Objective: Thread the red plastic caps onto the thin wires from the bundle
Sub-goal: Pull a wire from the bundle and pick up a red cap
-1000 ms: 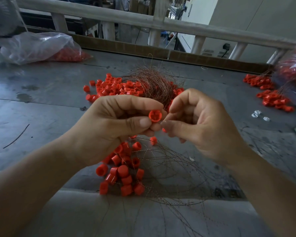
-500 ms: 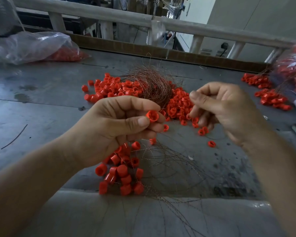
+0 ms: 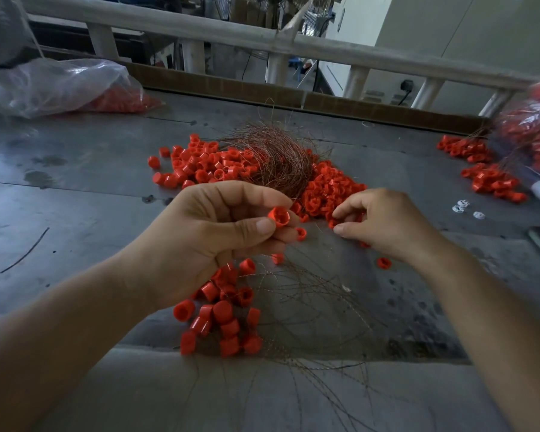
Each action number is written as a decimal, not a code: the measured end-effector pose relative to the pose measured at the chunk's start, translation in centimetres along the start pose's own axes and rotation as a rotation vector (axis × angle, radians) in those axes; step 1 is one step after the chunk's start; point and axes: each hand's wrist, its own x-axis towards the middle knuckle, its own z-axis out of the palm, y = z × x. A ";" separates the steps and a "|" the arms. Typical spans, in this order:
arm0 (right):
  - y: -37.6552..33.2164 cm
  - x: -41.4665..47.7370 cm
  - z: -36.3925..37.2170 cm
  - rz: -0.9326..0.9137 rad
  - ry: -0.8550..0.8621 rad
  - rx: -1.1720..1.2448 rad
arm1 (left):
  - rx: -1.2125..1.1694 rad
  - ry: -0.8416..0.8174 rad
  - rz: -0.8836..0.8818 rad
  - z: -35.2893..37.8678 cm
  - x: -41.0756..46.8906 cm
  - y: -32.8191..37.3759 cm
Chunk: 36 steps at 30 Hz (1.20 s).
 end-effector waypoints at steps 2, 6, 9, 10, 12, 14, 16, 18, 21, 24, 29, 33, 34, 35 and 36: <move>0.0 0.1 0.2 -0.006 -0.002 -0.019 | -0.080 0.019 -0.015 0.1 0.0 0.0; -0.1 0.2 0.4 -0.036 -0.023 -0.065 | -0.099 0.039 -0.031 0.2 0.1 0.0; -0.2 0.2 0.3 -0.065 -0.007 -0.123 | -0.084 0.039 -0.030 0.2 0.1 -0.1; -0.2 0.2 0.1 -0.054 0.018 -0.086 | -0.082 0.041 -0.029 0.1 0.2 -0.1; -0.4 0.2 -0.5 0.011 0.074 0.113 | -0.075 0.049 -0.031 0.0 0.2 -0.1; -0.8 -0.1 -0.9 0.051 0.104 0.361 | -0.067 0.056 -0.035 0.0 0.1 -0.1; -1.4 -0.3 -1.1 0.050 0.100 0.550 | -0.061 0.062 -0.040 0.1 0.1 -0.1; -2.2 -0.5 -1.1 0.038 0.069 0.722 | -0.049 0.068 -0.041 0.1 0.1 -0.1; -3.0 -1.0 -0.9 0.032 -0.016 0.904 | -0.031 0.088 -0.049 0.2 0.1 0.0; -3.5 -1.3 -0.6 0.010 -0.102 0.994 | -0.008 0.109 -0.053 0.4 0.1 0.0; -4.2 -1.8 -0.8 -0.026 -0.232 1.168 | 0.040 0.121 -0.047 0.5 0.1 0.1; -4.8 -2.3 -0.9 -0.096 -0.241 1.154 | 0.068 0.131 -0.029 0.5 0.2 0.1; -5.0 -2.5 -0.8 -0.133 -0.213 1.080 | 0.073 0.137 -0.024 0.6 0.2 0.0; -5.2 -2.7 -0.6 -0.174 -0.178 1.009 | 0.085 0.145 -0.018 0.6 0.2 0.0; -5.5 -2.9 -0.5 -0.207 -0.137 0.962 | 0.100 0.155 -0.012 0.6 0.2 0.0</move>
